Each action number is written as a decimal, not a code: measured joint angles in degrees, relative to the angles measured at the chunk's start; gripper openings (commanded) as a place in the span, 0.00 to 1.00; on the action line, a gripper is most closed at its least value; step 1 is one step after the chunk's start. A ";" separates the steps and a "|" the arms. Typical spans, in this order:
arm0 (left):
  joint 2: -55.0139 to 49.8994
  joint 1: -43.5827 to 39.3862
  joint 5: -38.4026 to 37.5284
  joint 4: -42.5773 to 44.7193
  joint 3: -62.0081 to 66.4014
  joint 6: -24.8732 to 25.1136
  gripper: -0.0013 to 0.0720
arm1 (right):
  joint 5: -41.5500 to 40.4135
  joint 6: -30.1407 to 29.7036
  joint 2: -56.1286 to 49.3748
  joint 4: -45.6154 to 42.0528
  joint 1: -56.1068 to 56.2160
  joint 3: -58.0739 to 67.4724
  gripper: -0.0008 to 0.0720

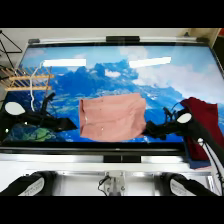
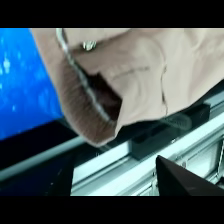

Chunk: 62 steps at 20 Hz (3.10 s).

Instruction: Fold the shirts.

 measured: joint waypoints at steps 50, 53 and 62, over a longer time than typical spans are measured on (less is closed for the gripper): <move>-1.97 -8.24 14.29 -8.68 2.58 5.99 0.06 | 9.33 -3.87 1.36 -0.83 0.00 8.52 0.07; 3.85 -3.69 12.50 -7.13 16.72 3.43 0.06 | 16.31 -4.52 4.55 -1.99 0.00 21.81 0.07; 12.92 7.85 11.30 -8.11 52.00 -10.16 0.06 | 15.80 -1.44 16.15 -3.43 -0.07 69.83 0.07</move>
